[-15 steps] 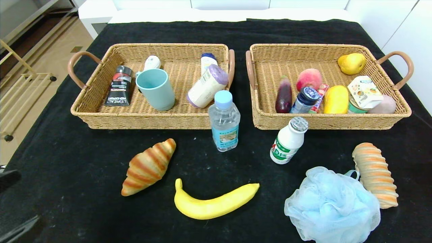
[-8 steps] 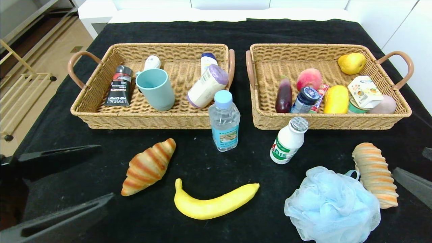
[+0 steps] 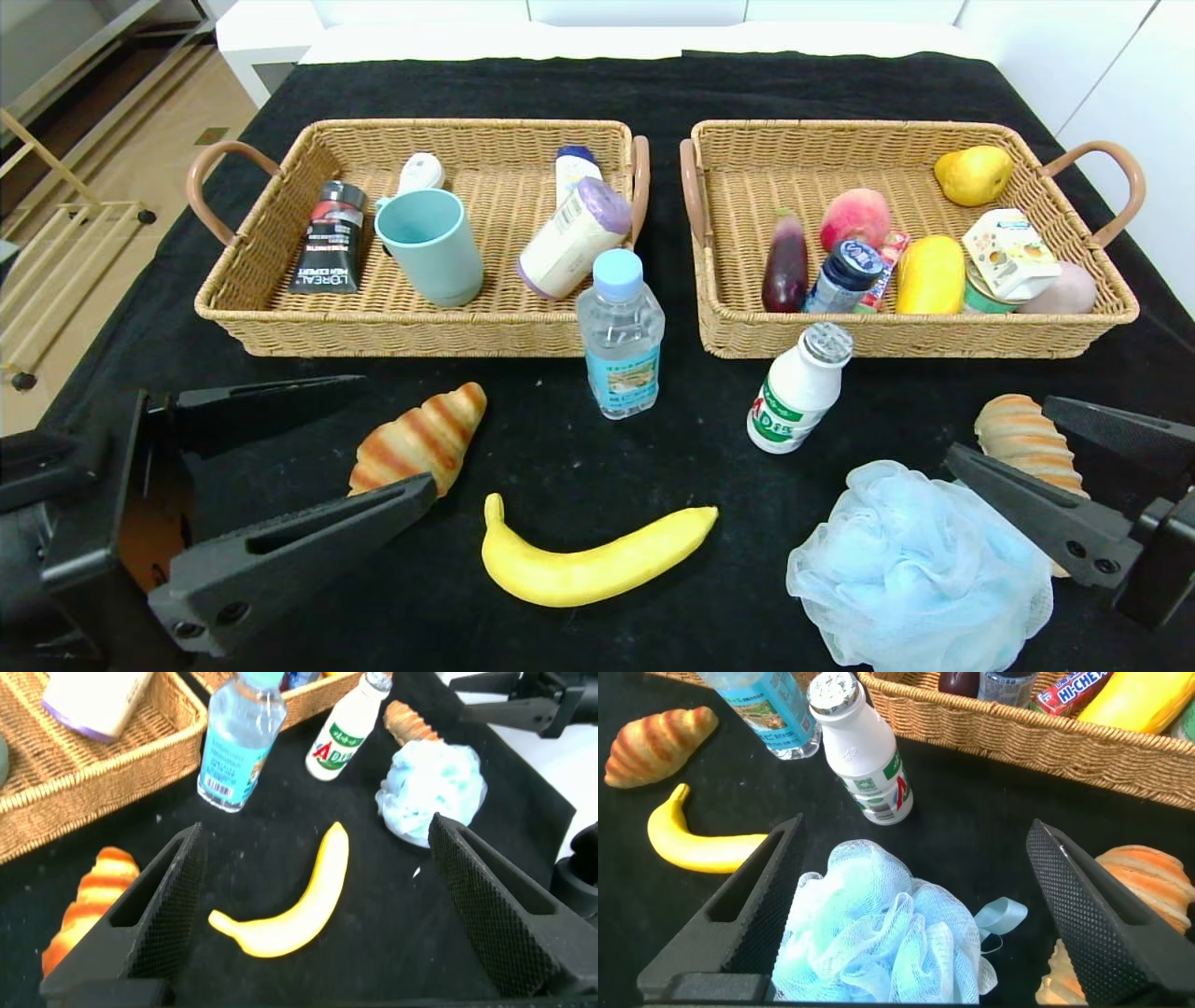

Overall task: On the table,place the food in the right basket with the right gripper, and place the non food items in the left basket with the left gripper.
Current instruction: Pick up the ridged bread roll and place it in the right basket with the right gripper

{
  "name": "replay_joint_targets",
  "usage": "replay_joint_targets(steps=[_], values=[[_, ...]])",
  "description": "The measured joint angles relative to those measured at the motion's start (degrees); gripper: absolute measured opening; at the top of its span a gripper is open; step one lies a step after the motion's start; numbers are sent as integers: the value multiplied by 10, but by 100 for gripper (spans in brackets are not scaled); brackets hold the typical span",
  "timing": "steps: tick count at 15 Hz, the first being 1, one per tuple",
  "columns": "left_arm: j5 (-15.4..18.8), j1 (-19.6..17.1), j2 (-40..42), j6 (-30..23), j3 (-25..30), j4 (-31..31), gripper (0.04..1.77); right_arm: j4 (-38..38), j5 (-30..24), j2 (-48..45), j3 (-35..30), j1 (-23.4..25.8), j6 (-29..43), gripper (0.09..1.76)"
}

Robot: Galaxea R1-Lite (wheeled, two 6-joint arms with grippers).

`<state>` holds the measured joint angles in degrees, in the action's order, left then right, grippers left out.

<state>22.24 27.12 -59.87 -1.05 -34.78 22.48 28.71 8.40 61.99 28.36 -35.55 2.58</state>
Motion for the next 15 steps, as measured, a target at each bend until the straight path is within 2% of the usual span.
replay_joint_targets(steps=[4,9,12,15], values=[[-2,0,3,6,22,25,172,1,4,-3,3,4,0,171],[-29,0,14,11,15,18,172,-28,51,-11,17,28,-3,171],[-37,0,30,11,10,4,172,-133,78,-18,59,55,0,171],[-40,0,49,11,1,-25,172,-281,109,-17,132,93,24,171]])
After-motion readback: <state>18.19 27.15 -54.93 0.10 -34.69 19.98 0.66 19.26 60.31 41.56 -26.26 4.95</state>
